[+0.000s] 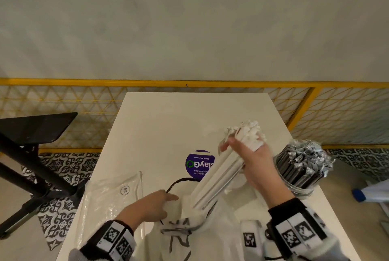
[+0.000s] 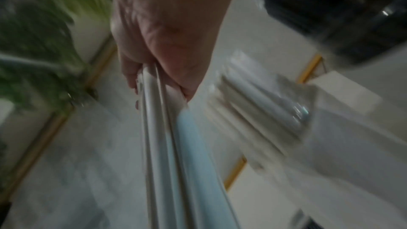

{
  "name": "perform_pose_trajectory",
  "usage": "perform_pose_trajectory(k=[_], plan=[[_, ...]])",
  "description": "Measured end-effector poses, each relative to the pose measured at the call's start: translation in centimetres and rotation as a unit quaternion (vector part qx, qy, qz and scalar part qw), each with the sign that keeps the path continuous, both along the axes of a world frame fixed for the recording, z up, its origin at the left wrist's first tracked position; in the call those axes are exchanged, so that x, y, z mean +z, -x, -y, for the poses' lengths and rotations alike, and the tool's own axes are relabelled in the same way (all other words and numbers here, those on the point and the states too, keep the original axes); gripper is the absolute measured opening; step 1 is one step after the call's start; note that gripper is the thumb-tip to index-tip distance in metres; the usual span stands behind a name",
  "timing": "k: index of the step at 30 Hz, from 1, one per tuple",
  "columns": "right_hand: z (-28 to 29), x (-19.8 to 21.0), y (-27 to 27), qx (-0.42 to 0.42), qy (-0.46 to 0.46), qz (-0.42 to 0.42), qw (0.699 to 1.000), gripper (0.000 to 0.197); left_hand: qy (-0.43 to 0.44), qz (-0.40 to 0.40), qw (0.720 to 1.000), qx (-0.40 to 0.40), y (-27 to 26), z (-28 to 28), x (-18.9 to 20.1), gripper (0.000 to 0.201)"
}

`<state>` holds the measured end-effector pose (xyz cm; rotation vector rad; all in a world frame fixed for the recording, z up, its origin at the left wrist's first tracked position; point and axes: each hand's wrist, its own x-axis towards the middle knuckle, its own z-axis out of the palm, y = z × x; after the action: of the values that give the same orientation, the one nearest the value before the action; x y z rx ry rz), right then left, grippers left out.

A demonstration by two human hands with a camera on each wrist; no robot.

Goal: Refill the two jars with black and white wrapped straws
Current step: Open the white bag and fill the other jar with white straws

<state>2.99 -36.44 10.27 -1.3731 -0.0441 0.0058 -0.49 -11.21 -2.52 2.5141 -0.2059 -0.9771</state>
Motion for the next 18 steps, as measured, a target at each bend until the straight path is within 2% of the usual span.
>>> perform_pose_trajectory(k=[3, 4, 6, 7, 9, 14, 18], plan=[[2.8, 4.0, -0.2, -0.009, -0.008, 0.051, 0.999, 0.038, 0.085, 0.089, 0.992, 0.009, -2.9, 0.1, 3.4, 0.033], [3.6, 5.0, -0.4, -0.01, -0.008, 0.066, 0.998, 0.043, 0.126, 0.127, 0.983, 0.033, -4.0, 0.6, 4.5, 0.04], [4.7, 6.3, -1.1, -0.016, -0.006, 0.086, 0.996, 0.043, 0.202, 0.18, 0.961, 0.053, -6.4, 2.6, 6.3, 0.077], [5.1, 6.8, -1.5, -0.026, -0.004, 0.092, 0.995, 0.038, 0.236, 0.181, 0.953, 0.053, -7.6, 4.0, 7.2, 0.092], [5.3, 7.3, -2.2, -0.042, 0.005, 0.102, 0.994, 0.029, 0.298, 0.144, 0.941, 0.063, -9.8, 7.1, 8.6, 0.103], [5.6, 8.2, -2.5, -0.047, 0.063, 0.132, 0.988, 0.021, 0.395, 0.033, 0.914, 0.081, -13.1, 12.7, 9.2, 0.096], [6.8, 8.1, -1.7, -0.039, 0.081, 0.156, 0.984, 0.017, 0.43, 0.007, 0.898, 0.092, -13.3, 14.3, 8.2, 0.085]])
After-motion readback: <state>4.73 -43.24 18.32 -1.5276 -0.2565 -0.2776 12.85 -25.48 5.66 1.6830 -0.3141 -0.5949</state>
